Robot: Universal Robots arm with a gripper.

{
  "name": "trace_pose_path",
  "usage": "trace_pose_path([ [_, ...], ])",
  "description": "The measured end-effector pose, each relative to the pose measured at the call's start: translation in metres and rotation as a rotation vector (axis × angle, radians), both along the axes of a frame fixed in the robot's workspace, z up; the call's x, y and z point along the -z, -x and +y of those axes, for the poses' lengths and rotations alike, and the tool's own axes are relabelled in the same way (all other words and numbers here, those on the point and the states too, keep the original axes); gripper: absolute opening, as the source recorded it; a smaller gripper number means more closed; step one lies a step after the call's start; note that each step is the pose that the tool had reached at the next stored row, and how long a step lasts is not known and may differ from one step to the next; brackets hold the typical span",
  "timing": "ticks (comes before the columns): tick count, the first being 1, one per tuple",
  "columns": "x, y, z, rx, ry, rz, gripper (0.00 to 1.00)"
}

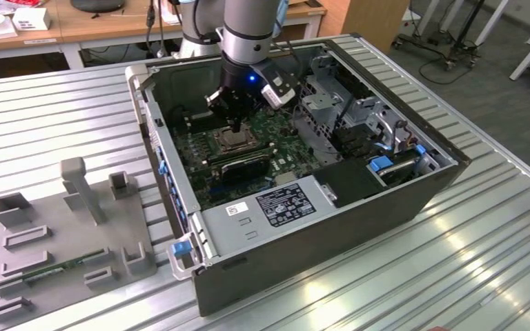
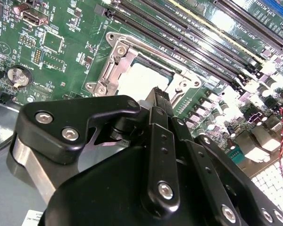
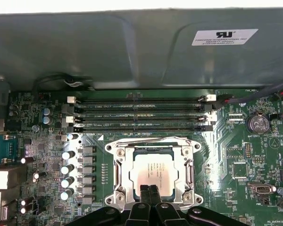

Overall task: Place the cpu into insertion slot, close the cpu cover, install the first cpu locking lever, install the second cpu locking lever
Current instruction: 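Install the second cpu locking lever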

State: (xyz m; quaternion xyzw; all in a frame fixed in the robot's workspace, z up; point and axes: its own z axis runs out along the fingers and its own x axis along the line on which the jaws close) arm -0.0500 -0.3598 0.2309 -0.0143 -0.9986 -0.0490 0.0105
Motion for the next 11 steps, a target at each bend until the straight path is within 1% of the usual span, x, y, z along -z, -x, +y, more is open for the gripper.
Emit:
trace_pose_path([
  [1,0.0000,-0.0002,0.0002,0.000,0.0017,-0.0001,0.11],
  [3,0.0000,-0.0005,0.0007,0.000,0.0080,-0.0002,0.11],
  [6,0.0001,-0.0012,0.0012,0.000,0.0147,-0.0017,0.11],
  [11,0.0005,-0.0028,0.0017,-0.001,0.0194,-0.0067,0.11],
])
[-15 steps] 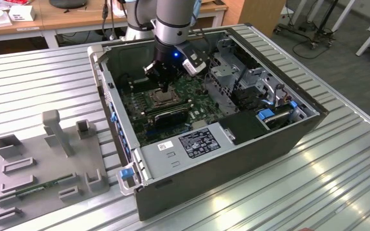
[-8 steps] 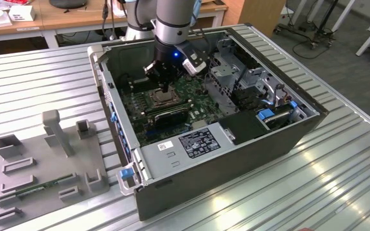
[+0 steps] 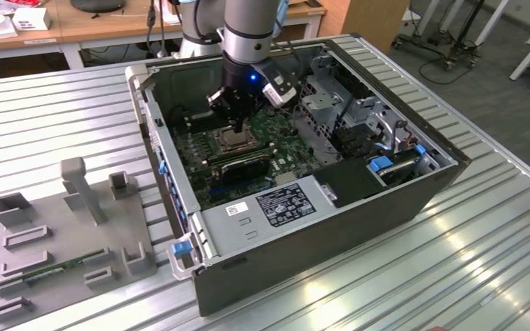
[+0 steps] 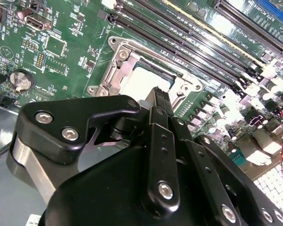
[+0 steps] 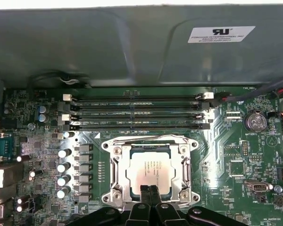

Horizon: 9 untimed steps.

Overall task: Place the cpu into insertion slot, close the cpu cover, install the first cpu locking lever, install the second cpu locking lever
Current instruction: 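Install the second cpu locking lever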

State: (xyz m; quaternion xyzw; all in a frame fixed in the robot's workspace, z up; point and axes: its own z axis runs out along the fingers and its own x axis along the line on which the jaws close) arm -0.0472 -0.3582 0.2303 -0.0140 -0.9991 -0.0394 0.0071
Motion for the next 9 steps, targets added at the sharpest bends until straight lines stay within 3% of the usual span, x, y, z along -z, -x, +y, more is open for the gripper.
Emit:
trace_pose_path([
  [4,0.0007,-0.0024,0.0004,-0.001,0.0014,-0.0052,0.11],
  [9,0.0009,-0.0050,0.0004,-0.001,0.0051,-0.0054,0.11],
])
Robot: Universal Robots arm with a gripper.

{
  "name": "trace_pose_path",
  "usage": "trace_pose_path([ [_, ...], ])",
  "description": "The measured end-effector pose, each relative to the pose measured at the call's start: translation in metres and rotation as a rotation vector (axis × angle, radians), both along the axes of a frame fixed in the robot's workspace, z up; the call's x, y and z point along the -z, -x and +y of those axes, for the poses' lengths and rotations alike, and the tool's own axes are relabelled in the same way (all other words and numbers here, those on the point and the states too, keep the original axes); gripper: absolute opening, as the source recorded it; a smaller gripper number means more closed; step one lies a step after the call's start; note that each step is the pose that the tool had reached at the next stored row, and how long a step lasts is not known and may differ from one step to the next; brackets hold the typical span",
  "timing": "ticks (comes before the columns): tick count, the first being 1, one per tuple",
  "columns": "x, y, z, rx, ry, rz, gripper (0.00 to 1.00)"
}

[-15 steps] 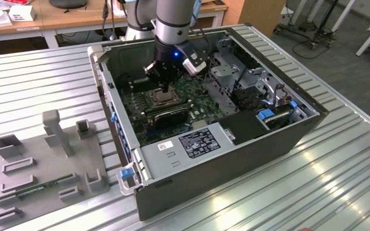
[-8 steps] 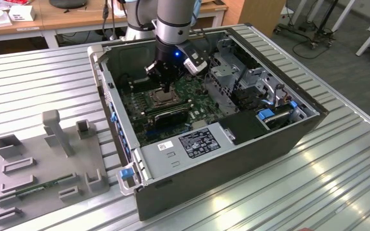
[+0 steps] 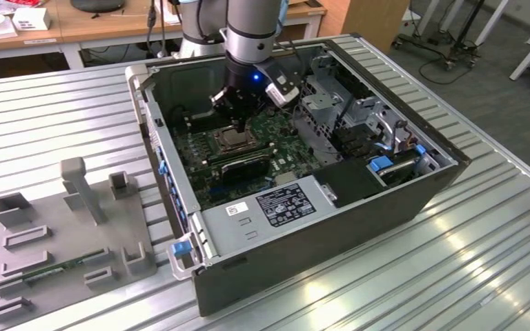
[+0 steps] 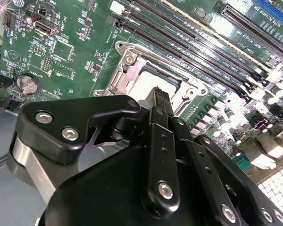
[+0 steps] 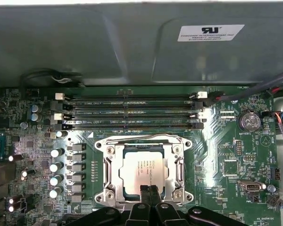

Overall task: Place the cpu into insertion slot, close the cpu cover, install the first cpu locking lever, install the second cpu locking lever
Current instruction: 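Install the second cpu locking lever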

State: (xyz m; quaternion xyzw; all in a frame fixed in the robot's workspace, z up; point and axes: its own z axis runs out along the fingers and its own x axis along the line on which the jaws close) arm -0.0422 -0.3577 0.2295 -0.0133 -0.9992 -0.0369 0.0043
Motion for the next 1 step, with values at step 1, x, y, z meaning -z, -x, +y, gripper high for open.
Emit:
trace_pose_path([
  [1,0.0000,-0.0001,0.0000,0.000,0.0000,0.0000,0.11],
])
